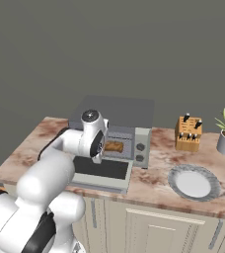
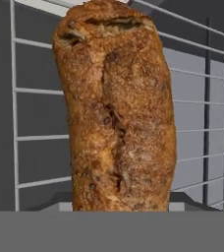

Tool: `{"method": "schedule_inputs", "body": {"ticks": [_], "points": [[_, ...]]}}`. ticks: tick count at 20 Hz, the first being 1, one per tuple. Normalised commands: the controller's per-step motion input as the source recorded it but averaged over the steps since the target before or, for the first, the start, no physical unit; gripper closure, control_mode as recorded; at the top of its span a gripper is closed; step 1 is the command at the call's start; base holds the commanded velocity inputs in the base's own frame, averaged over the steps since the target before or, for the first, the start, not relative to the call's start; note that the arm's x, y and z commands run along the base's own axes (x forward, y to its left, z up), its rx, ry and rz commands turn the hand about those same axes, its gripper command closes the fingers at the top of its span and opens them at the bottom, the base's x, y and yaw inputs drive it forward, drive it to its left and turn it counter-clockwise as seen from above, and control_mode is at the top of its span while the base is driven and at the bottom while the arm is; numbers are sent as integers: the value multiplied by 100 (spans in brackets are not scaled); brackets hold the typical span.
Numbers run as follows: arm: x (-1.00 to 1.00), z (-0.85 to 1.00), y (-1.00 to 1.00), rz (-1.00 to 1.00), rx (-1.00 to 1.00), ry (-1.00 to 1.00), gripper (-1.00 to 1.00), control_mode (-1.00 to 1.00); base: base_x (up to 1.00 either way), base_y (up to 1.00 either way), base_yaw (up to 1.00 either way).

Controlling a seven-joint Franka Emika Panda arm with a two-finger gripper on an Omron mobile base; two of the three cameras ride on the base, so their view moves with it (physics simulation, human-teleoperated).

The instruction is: Pull the toaster oven rack outwards. Pick up the baguette from the plate and place it on the toaster oven rack. Close the toaster oven door fully and set the temperature to the lowest setting.

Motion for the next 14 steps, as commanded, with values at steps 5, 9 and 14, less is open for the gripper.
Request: {"method": "schedule_inputs", "body": {"ticks": [5,9,14], "points": [[21,-16,0,0,0,1,100,-100,0,0,0],[6,-25,1,1,-1,3,100,-100,0,0,0],[1,-30,0,1,-3,5,-100,-100,0,0,0]]}}
